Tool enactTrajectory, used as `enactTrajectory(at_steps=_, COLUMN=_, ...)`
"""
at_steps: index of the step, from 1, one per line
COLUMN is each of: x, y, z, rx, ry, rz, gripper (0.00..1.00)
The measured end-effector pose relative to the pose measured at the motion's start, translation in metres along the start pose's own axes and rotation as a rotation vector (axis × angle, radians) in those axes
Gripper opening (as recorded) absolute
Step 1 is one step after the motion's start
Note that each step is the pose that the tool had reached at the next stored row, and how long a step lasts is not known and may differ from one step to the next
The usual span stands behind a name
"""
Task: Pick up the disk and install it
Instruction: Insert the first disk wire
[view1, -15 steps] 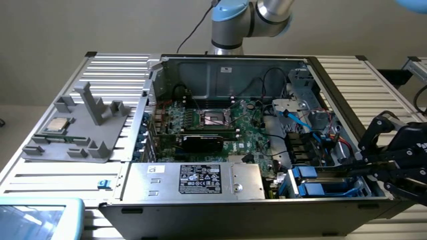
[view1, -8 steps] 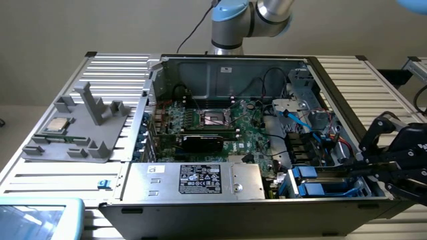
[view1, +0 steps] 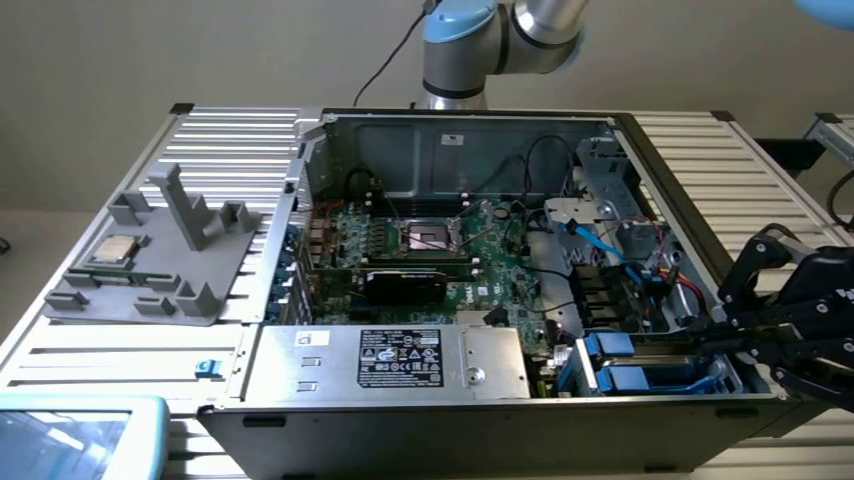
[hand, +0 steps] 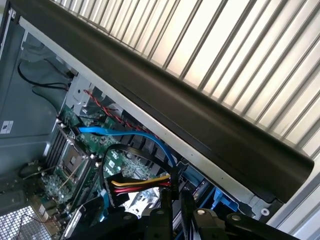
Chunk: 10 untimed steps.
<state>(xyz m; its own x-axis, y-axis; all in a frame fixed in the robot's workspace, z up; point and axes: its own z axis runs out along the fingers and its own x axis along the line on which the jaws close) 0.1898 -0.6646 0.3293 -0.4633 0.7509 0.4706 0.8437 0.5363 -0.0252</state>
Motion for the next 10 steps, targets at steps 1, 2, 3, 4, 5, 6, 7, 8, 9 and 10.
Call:
enactTrajectory(at_steps=1, x=0.0, y=0.0, z=0.0, rx=0.0002, ry=0.0, rz=-0.001, gripper=0.22)
enactTrajectory(at_steps=2, x=0.0, y=0.0, z=0.0, rx=0.0005, ry=0.0001, rz=-0.001, gripper=0.22)
enactTrajectory(at_steps=3, x=0.0, y=0.0, z=0.0, rx=0.0006, ry=0.0001, rz=-0.001, gripper=0.22)
enactTrajectory(at_steps=4, x=0.0, y=0.0, z=0.0, rx=0.0008, ry=0.0001, rz=-0.002, gripper=0.22)
enactTrajectory(at_steps=5, x=-0.0001, y=0.0, z=0.0001, rx=0.0009, ry=0.0001, rz=-0.002, gripper=0.22)
enactTrajectory(at_steps=6, x=-0.0001, y=0.0, z=0.0001, rx=0.0011, ry=0.0002, rz=-0.002, gripper=0.2)
enactTrajectory(at_steps=7, x=-0.0001, y=0.0, z=0.0001, rx=0.0012, ry=0.0001, rz=-0.003, gripper=0.2)
enactTrajectory(at_steps=8, x=-0.0001, y=0.0, z=0.0001, rx=0.0014, ry=0.0001, rz=-0.003, gripper=0.2)
enactTrajectory(at_steps=9, x=-0.0001, y=0.0, z=0.0001, rx=0.0015, ry=0.0002, rz=-0.003, gripper=0.15)
enactTrajectory(at_steps=10, x=-0.0001, y=0.0, z=0.0001, rx=0.0016, ry=0.0002, rz=-0.003, gripper=0.15)
